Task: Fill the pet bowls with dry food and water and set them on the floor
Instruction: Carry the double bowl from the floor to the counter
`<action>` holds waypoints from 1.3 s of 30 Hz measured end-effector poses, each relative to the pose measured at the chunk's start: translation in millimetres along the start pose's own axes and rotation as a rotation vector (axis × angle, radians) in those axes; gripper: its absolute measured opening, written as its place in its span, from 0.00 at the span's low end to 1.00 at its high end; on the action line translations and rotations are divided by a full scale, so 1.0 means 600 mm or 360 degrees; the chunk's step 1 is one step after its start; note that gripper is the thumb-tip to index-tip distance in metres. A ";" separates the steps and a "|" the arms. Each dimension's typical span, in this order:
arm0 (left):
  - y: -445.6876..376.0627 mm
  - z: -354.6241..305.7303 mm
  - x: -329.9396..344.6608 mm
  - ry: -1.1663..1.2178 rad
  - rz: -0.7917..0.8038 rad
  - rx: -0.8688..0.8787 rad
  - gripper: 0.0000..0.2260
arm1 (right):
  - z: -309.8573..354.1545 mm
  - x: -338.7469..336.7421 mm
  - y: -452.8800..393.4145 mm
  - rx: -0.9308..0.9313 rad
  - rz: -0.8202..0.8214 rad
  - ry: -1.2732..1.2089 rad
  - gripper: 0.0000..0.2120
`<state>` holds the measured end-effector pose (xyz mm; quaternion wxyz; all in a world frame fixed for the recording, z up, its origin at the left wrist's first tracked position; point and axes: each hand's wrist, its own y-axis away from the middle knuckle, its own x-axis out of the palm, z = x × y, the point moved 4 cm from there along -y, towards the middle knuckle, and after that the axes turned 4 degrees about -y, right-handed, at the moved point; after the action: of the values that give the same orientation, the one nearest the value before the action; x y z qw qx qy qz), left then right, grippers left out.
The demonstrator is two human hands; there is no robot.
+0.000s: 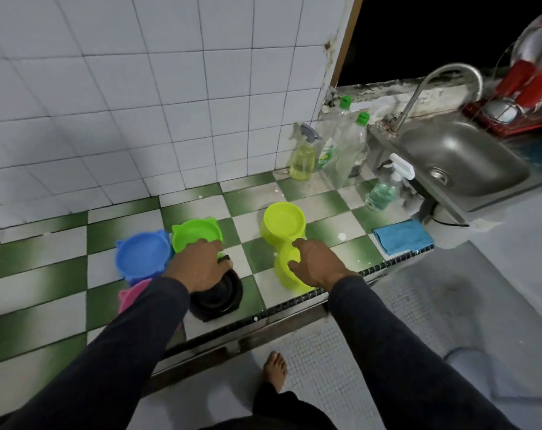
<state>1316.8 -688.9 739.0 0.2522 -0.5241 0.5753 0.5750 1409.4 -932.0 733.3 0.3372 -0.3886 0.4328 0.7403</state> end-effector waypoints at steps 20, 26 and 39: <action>0.304 0.144 0.049 0.0076 -0.0086 -0.0096 0.23 | 0.168 0.089 0.208 -0.0174 -0.0020 0.0011 0.23; 0.403 0.171 0.087 0.0111 -0.0138 -0.0291 0.23 | 0.200 0.134 0.259 -0.0300 0.0077 0.0056 0.22; 0.624 0.253 0.226 0.0255 -0.0072 -0.0621 0.19 | 0.277 0.277 0.408 -0.0511 0.0378 0.0062 0.14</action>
<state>891.1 -669.7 734.6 0.1123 -0.6199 0.4594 0.6261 1079.7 -852.5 735.6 0.1728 -0.3978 0.3584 0.8267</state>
